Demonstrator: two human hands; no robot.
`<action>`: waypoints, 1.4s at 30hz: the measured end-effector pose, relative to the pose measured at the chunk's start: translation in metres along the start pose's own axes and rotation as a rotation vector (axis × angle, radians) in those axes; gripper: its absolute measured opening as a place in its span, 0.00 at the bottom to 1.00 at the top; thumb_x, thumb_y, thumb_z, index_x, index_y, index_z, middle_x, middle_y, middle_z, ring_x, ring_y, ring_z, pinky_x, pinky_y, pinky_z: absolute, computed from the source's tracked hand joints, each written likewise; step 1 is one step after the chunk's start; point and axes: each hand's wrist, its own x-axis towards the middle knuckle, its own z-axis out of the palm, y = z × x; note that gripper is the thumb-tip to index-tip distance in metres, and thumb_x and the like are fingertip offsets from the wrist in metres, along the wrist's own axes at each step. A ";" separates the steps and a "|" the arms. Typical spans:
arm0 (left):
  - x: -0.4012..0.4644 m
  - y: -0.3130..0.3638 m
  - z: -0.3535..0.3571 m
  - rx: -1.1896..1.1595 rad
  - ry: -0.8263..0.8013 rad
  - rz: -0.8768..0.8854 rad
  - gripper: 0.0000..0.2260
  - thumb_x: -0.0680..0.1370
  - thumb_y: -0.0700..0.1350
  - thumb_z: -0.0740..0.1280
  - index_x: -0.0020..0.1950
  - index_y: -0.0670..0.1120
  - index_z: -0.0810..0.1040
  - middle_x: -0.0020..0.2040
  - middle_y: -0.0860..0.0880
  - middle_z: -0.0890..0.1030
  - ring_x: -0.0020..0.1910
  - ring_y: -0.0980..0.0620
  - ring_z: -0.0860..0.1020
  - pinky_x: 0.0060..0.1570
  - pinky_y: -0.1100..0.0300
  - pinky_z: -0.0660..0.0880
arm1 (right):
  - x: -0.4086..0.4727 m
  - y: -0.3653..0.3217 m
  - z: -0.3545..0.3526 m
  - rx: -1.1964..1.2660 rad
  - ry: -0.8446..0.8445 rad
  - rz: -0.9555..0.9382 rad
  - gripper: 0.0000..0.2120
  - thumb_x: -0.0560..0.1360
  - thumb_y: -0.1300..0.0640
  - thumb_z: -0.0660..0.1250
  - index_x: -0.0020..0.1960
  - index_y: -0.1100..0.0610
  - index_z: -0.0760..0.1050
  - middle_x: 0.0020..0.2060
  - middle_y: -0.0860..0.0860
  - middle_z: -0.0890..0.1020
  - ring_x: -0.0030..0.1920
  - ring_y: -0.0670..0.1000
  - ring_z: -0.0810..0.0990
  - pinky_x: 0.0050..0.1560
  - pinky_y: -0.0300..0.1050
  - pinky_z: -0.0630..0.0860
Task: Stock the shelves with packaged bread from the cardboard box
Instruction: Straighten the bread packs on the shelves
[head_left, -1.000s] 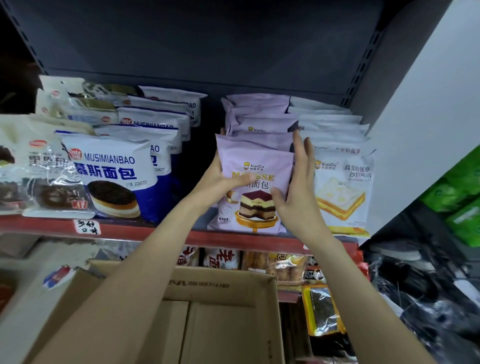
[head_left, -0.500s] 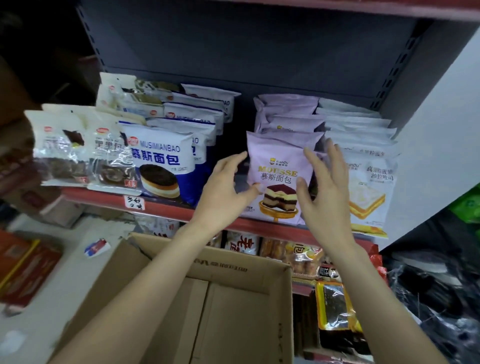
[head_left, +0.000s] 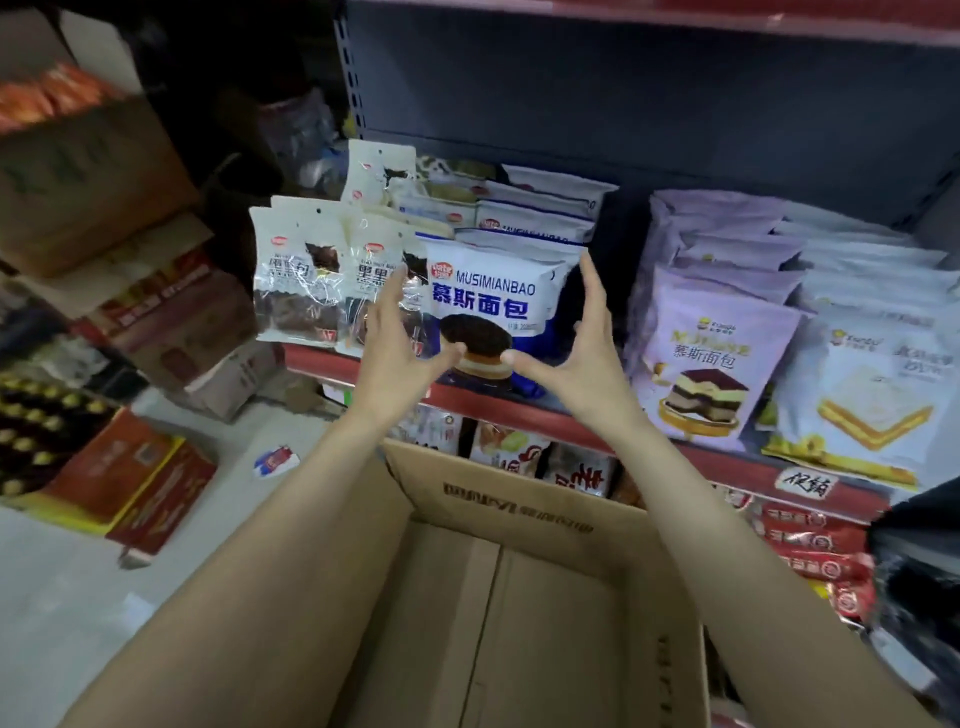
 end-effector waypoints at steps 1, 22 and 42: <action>0.006 -0.003 0.002 -0.047 -0.029 -0.008 0.41 0.72 0.46 0.74 0.77 0.52 0.51 0.75 0.49 0.61 0.72 0.50 0.63 0.70 0.48 0.64 | 0.004 0.006 0.009 0.017 0.027 0.005 0.54 0.67 0.51 0.77 0.77 0.49 0.41 0.76 0.45 0.47 0.76 0.44 0.48 0.75 0.47 0.53; 0.052 -0.015 0.036 -0.194 -0.309 0.071 0.38 0.74 0.43 0.72 0.76 0.52 0.53 0.52 0.69 0.73 0.48 0.76 0.72 0.44 0.84 0.65 | 0.031 0.041 0.023 0.112 0.077 0.034 0.41 0.67 0.67 0.75 0.70 0.52 0.54 0.60 0.40 0.73 0.60 0.35 0.73 0.57 0.29 0.69; 0.050 0.004 0.061 -0.490 -0.408 0.045 0.36 0.77 0.47 0.66 0.77 0.52 0.45 0.72 0.54 0.67 0.67 0.63 0.68 0.64 0.69 0.67 | 0.017 0.045 0.003 0.298 0.081 0.173 0.33 0.77 0.49 0.59 0.77 0.47 0.46 0.67 0.37 0.69 0.68 0.36 0.67 0.67 0.33 0.64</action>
